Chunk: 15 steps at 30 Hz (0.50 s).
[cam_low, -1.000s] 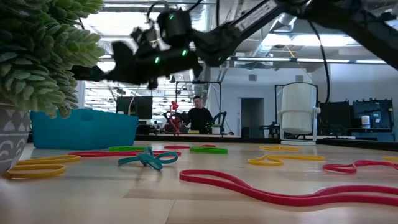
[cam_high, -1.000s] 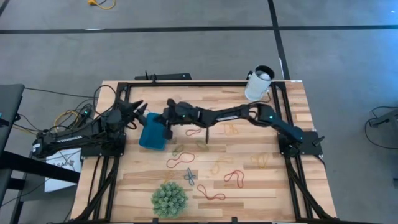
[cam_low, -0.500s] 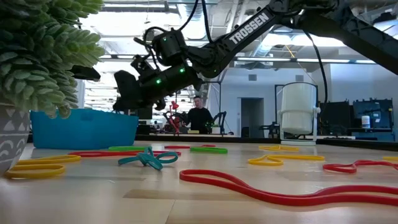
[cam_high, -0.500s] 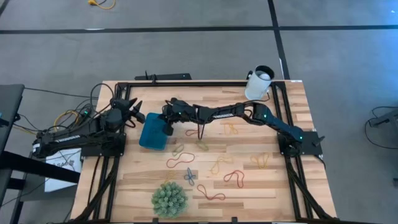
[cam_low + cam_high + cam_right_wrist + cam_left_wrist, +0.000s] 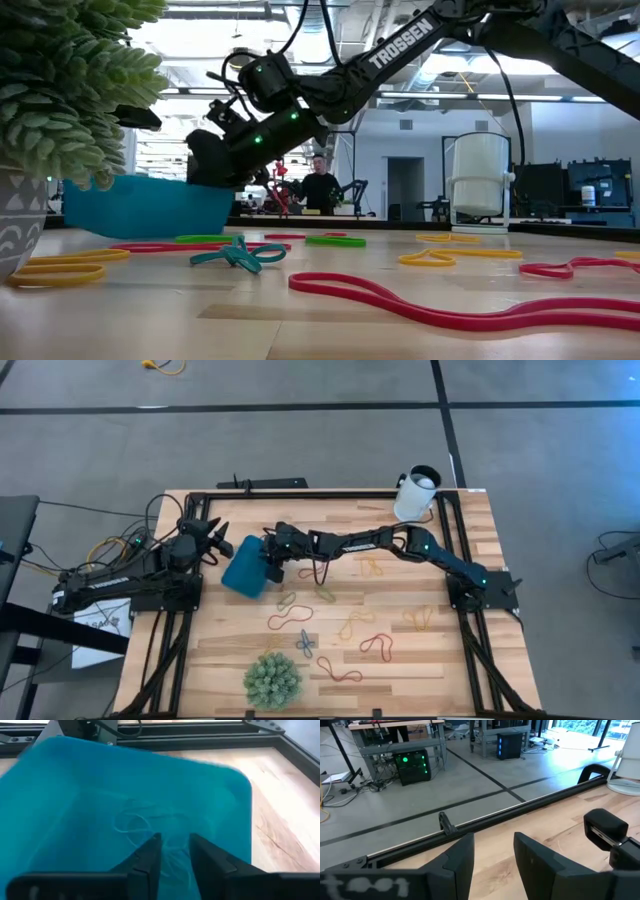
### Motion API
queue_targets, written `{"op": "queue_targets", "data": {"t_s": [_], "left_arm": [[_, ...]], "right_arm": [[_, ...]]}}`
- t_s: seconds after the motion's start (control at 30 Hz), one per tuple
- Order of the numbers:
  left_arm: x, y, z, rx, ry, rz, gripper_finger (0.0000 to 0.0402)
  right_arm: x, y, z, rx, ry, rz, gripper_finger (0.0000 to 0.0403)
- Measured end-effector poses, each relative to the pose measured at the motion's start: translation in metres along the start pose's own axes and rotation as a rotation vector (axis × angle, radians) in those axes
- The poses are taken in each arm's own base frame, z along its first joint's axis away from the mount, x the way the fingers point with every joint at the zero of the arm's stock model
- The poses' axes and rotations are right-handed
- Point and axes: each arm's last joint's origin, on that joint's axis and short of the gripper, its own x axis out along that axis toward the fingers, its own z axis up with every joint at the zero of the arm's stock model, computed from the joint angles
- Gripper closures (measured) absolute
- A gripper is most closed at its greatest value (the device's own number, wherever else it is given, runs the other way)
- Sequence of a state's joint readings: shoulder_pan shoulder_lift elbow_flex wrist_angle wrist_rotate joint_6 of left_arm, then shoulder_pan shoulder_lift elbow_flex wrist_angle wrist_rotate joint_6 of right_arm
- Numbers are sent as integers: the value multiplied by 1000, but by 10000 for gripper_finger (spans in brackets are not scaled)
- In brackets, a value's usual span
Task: Pick and place items into bin
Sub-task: Put the blue rubber band into the blue bin
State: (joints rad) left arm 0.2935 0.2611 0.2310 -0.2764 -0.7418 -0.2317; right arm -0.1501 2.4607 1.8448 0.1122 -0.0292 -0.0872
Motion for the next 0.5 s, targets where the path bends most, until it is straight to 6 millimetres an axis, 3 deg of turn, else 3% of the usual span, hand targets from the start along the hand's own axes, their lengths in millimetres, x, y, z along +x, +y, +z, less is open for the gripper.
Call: {"op": "queue_targets", "data": {"t_s": [0.3,0.4,0.5], "left_arm": [[0,0,0,3,3,0,274],[0,-1,-1,-8,9,-23,274],[0,-2,-1,-32,18,-62,274]], "right_arm": [[-7,-3,34,-27,-73,-9,243],[-24,-5,57,-30,-45,-6,237],[-59,-6,82,-56,37,2,238]]}}
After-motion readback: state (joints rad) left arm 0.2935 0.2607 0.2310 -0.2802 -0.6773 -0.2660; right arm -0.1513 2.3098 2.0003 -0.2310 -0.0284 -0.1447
